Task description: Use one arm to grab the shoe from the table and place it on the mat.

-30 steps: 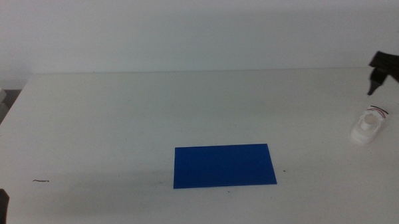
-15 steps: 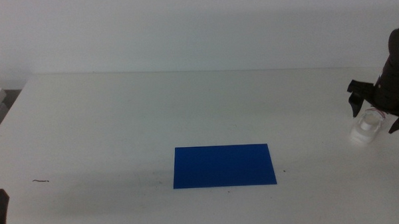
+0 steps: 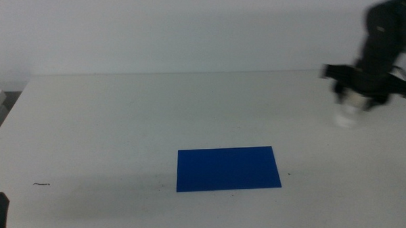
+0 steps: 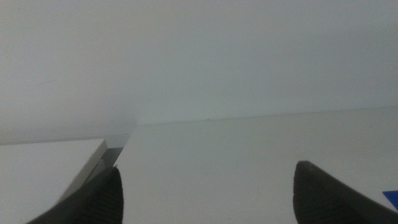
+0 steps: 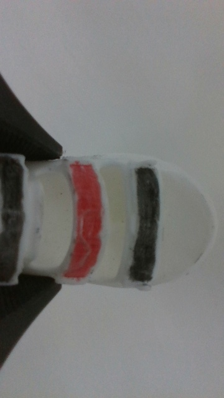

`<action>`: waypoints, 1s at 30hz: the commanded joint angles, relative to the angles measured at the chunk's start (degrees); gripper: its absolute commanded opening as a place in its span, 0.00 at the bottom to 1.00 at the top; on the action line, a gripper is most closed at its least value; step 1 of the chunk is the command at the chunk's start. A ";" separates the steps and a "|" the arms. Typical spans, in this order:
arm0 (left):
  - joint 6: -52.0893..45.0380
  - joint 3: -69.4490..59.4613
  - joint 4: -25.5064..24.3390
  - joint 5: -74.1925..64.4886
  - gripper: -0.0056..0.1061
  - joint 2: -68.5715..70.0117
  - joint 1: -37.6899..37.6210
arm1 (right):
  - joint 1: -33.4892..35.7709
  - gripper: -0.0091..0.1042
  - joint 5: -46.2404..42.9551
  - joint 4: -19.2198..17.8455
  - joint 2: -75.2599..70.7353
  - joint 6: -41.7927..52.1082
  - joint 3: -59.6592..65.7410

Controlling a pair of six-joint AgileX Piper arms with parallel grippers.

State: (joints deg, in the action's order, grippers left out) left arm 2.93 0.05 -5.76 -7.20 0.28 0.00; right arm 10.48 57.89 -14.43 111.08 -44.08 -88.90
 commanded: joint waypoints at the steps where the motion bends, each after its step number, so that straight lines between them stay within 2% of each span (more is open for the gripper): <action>1: 0.17 -0.05 0.23 0.65 0.89 -0.28 0.00 | 6.35 0.20 2.40 0.72 -2.27 -1.18 -0.31; 3: 0.17 -0.05 0.23 0.65 0.89 -0.28 0.00 | 11.85 0.20 2.15 2.04 -2.13 -4.20 -0.31; 9: 0.17 -0.05 0.23 0.65 0.89 -0.28 0.00 | 25.82 0.20 -2.38 2.09 1.49 -12.84 -0.31; 13: 0.17 -0.05 0.23 0.65 0.89 -0.28 0.00 | 30.47 0.20 -3.88 2.51 3.94 -15.48 -0.31; 16: 0.17 -0.05 0.23 0.65 0.89 -0.28 0.00 | 32.03 0.20 -4.63 1.92 4.96 -11.87 -0.31; 19: 0.17 -0.05 0.23 0.65 0.89 -0.28 0.00 | 32.76 0.19 -8.20 1.91 5.31 10.31 -0.31; 21: 0.17 -0.05 0.23 0.65 0.89 -0.28 0.00 | 32.95 0.17 -8.77 3.39 5.31 33.79 -0.31; 23: 0.17 -0.05 0.23 0.65 0.89 -0.28 0.00 | 32.95 0.16 -8.38 5.10 5.31 53.05 -0.31; 25: 0.17 -0.05 0.23 0.65 0.89 -0.28 0.00 | 32.85 0.16 -7.95 4.88 5.31 68.56 -0.20; 27: 0.17 -0.05 0.23 0.65 0.89 -0.28 0.00 | 32.73 0.16 -7.95 4.45 5.31 77.51 -0.20; 30: 0.17 -0.05 0.23 0.65 0.89 -0.28 0.00 | 32.73 0.16 -8.07 5.65 5.63 82.13 -0.20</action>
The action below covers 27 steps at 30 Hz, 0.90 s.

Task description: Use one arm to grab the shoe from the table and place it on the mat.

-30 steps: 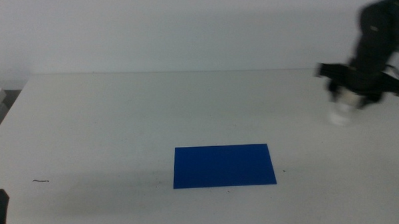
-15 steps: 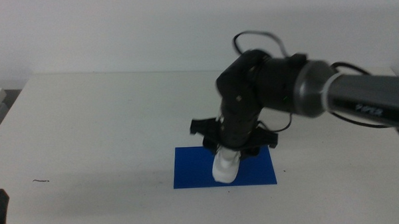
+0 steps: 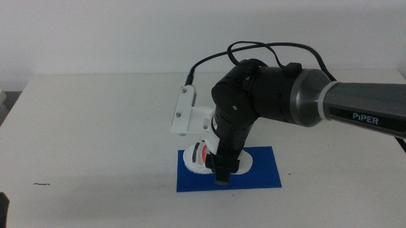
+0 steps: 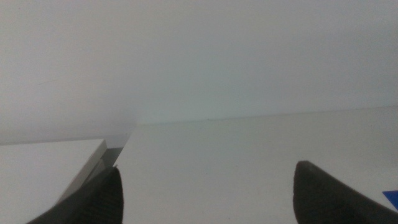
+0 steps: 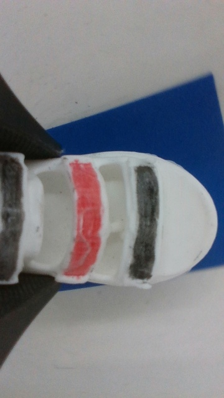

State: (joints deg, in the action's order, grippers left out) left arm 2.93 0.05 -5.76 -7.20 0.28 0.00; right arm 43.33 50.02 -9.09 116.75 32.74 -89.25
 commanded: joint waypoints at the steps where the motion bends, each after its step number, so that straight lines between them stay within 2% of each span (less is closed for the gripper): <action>1: 0.17 -0.05 0.23 0.65 0.89 -0.28 0.00 | -0.35 0.16 -0.20 0.97 0.09 6.43 0.15; 7: 0.17 -0.05 0.23 0.65 0.89 -0.28 0.00 | -1.61 0.12 -0.33 1.80 1.63 6.75 0.27; 15: 0.17 -0.05 0.23 0.65 0.89 -0.28 0.00 | -2.43 0.15 -1.12 2.04 3.21 6.75 1.42; 18: 0.17 -0.05 0.23 0.65 0.89 -0.28 0.00 | -2.68 0.28 -1.97 2.44 3.22 6.75 1.62; 20: 0.17 -0.05 0.23 0.65 0.89 -0.28 0.00 | -2.78 0.43 -2.07 2.44 3.22 6.75 1.62; 21: 0.17 -0.05 0.23 0.65 0.89 -0.28 0.00 | -2.78 0.61 -2.32 2.44 3.08 6.75 1.62; 23: 0.17 -0.05 0.23 0.65 0.89 -0.28 0.00 | -2.88 0.74 -3.20 2.44 1.91 5.97 2.07; 25: 0.17 -0.05 0.23 0.65 0.89 -0.28 0.00 | -3.26 0.83 -6.26 2.44 -1.09 2.88 4.03; 27: 0.17 -0.05 0.23 0.65 0.89 -0.28 0.00 | -3.91 0.84 -11.06 2.28 -6.84 -1.02 8.81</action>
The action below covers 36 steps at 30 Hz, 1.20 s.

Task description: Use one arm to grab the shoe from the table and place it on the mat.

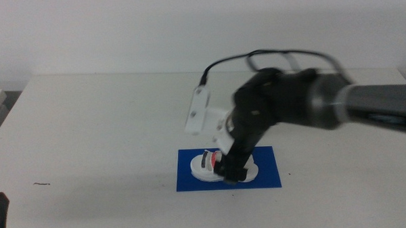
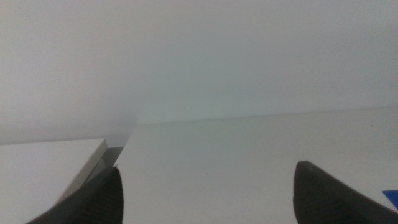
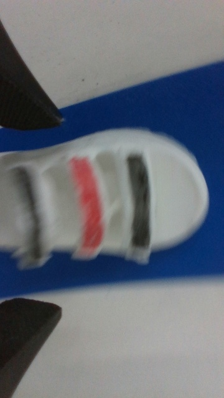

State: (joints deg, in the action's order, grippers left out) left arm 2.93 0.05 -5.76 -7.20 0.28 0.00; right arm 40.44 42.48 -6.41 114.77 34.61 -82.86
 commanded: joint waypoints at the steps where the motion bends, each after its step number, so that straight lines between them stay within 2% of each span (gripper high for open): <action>1: 0.17 -0.05 0.23 0.65 0.89 -0.28 0.00 | -1.40 0.84 -6.11 -0.56 -7.78 -4.83 5.81; 5: 0.17 -0.05 0.23 0.65 0.89 -0.28 0.00 | -4.49 0.84 -14.64 0.81 -26.17 -16.47 22.12; 8: 0.17 -0.05 0.23 0.65 0.89 -0.28 0.00 | -8.67 0.84 -24.12 0.98 -41.26 -31.88 36.70; 10: 0.17 -0.05 0.23 0.65 0.89 -0.28 0.00 | -12.23 0.84 -32.15 3.41 -52.12 -38.35 47.06; 12: 0.17 -0.05 0.23 0.65 0.89 -0.28 0.00 | -15.02 0.84 -36.33 5.91 -61.12 -36.93 54.73; 15: 0.17 -0.05 0.23 0.65 0.89 -0.28 0.00 | -19.28 0.84 -36.29 7.02 -72.01 -32.25 63.03; 18: 0.17 -0.05 0.23 0.65 0.89 -0.28 0.00 | -24.43 0.84 -36.29 9.59 -80.67 -32.27 67.55; 22: 0.17 -0.05 0.23 0.65 0.89 -0.28 0.00 | -33.07 0.84 -36.34 8.28 -88.93 -32.27 70.80; 25: 0.17 -0.05 0.23 0.65 0.89 -0.28 0.00 | -36.88 0.84 -36.37 8.39 -94.05 -33.53 73.00; 30: 0.17 -0.05 0.23 0.65 0.89 -0.28 0.00 | -37.60 0.84 -36.48 7.68 -103.77 -33.53 78.60; 36: 0.17 -0.05 0.23 0.65 0.89 -0.28 0.00 | -37.60 0.84 -35.97 3.90 -114.77 -33.53 82.86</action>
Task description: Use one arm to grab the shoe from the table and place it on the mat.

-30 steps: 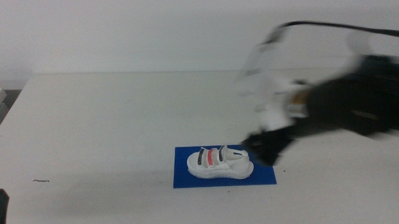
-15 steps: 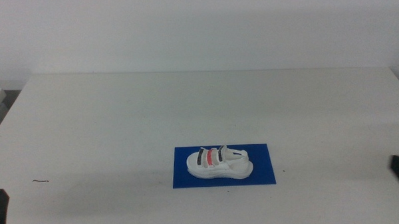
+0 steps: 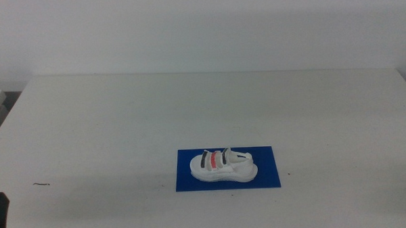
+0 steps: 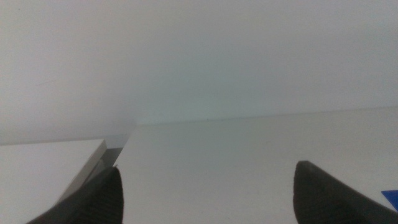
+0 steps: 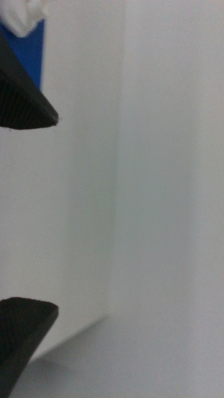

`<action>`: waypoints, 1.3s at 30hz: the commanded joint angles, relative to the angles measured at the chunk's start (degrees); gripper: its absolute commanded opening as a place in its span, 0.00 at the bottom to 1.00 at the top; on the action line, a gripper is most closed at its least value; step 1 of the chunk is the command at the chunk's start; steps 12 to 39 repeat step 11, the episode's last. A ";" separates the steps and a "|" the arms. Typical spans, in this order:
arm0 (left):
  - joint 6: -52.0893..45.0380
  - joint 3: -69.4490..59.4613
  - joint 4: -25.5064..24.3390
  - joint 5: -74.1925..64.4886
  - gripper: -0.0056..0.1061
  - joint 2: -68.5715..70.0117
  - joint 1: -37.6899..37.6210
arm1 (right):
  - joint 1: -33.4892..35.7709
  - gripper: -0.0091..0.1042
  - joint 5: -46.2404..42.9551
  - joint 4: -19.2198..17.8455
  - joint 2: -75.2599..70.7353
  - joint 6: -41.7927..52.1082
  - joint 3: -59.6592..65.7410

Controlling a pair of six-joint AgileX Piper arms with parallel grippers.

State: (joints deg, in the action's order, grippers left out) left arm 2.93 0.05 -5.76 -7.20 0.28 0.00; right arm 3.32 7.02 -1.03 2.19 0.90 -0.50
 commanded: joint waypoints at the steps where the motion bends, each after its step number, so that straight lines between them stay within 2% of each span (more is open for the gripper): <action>1: 0.17 -0.05 0.23 0.65 0.89 -0.28 0.00 | -0.48 0.84 -0.67 -1.47 -2.19 0.18 0.50; 5: 0.17 -0.05 0.23 0.65 0.89 -0.28 0.00 | -0.48 0.84 1.61 -1.90 -2.19 0.18 0.50; 39: 0.17 -0.05 0.23 0.65 0.89 -0.28 0.00 | -0.48 0.84 1.61 -1.90 -2.19 0.18 0.50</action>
